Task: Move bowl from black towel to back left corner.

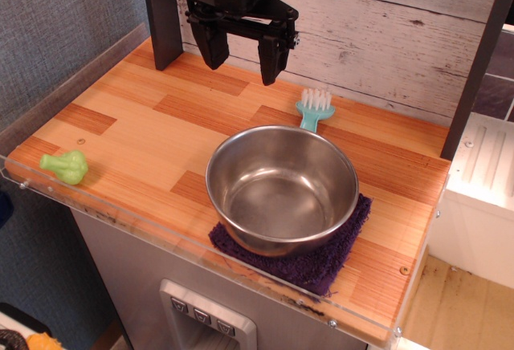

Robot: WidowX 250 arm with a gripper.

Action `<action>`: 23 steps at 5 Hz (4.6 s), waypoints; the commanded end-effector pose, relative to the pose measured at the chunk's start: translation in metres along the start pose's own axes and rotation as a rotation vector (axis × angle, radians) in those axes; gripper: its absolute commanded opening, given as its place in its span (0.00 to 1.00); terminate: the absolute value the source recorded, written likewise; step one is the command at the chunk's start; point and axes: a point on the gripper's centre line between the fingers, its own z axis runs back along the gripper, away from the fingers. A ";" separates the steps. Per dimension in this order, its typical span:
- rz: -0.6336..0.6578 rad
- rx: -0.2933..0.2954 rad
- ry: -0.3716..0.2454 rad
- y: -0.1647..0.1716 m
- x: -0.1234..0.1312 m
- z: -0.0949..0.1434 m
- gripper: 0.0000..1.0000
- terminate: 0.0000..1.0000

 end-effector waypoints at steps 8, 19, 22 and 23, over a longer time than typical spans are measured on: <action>-0.087 0.062 0.339 -0.046 -0.082 -0.025 1.00 0.00; -0.085 0.136 0.127 -0.014 -0.087 -0.044 0.00 0.00; 0.018 0.120 0.002 0.019 -0.056 -0.010 0.00 0.00; 0.154 0.126 -0.013 0.073 -0.037 -0.013 0.00 0.00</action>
